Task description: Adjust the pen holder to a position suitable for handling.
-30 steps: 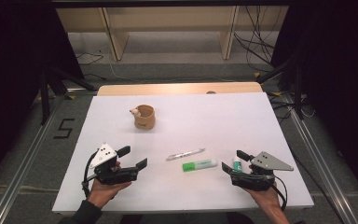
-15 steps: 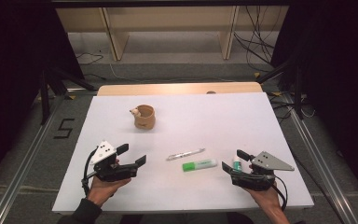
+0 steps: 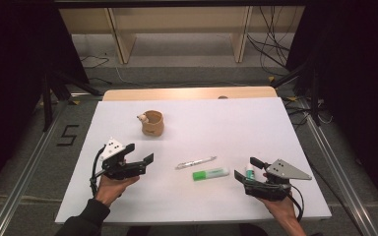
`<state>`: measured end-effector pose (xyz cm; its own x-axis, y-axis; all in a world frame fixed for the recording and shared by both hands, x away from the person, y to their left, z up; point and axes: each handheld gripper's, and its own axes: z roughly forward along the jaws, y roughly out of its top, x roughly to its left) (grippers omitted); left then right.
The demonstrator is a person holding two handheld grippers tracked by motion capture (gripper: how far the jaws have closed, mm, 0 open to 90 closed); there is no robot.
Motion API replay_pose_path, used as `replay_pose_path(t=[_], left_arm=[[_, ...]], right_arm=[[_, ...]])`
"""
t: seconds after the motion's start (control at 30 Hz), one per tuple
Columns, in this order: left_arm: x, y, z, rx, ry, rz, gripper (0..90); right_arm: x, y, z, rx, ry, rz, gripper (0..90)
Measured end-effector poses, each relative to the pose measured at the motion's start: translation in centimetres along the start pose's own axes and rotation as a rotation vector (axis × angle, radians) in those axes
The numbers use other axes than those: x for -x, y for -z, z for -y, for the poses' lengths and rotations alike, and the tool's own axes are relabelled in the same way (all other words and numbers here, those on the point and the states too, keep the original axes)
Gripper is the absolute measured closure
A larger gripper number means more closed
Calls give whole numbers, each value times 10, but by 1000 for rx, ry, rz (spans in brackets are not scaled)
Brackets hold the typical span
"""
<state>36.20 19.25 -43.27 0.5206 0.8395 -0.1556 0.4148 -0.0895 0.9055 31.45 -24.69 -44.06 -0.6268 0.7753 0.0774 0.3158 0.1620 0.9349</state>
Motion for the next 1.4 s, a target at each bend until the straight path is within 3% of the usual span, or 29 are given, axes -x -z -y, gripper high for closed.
replay_pose_path(t=[0.23,0.53,0.87,0.97,1.07,1.27,1.33,1.37,1.4], left_arm=[[-10,-11,-3,-34,7,-30,158],[-29,-25,-10,-50,15,-106,158],[-50,-44,-13,-77,43,-169,177],[-58,-50,-15,-95,71,-173,206],[-63,-55,-16,-115,60,-193,220],[-76,-66,-18,-132,70,-247,359],[-80,-70,-20,-124,81,-262,482],[-82,-73,-21,-123,81,-268,482],[-85,-75,-22,-123,86,-273,561]], right_arm=[[0,-1,0,-5,-2,-3,233],[-1,-2,0,-15,0,-4,202],[-1,-3,1,-21,1,-5,191],[-1,-3,1,-25,1,2,191],[-1,-3,0,-25,1,2,191],[-1,-4,1,-29,4,-3,192],[-1,-4,1,-29,5,-2,192],[-1,-4,1,-29,5,-2,192],[-1,-4,1,-30,6,-2,192]])
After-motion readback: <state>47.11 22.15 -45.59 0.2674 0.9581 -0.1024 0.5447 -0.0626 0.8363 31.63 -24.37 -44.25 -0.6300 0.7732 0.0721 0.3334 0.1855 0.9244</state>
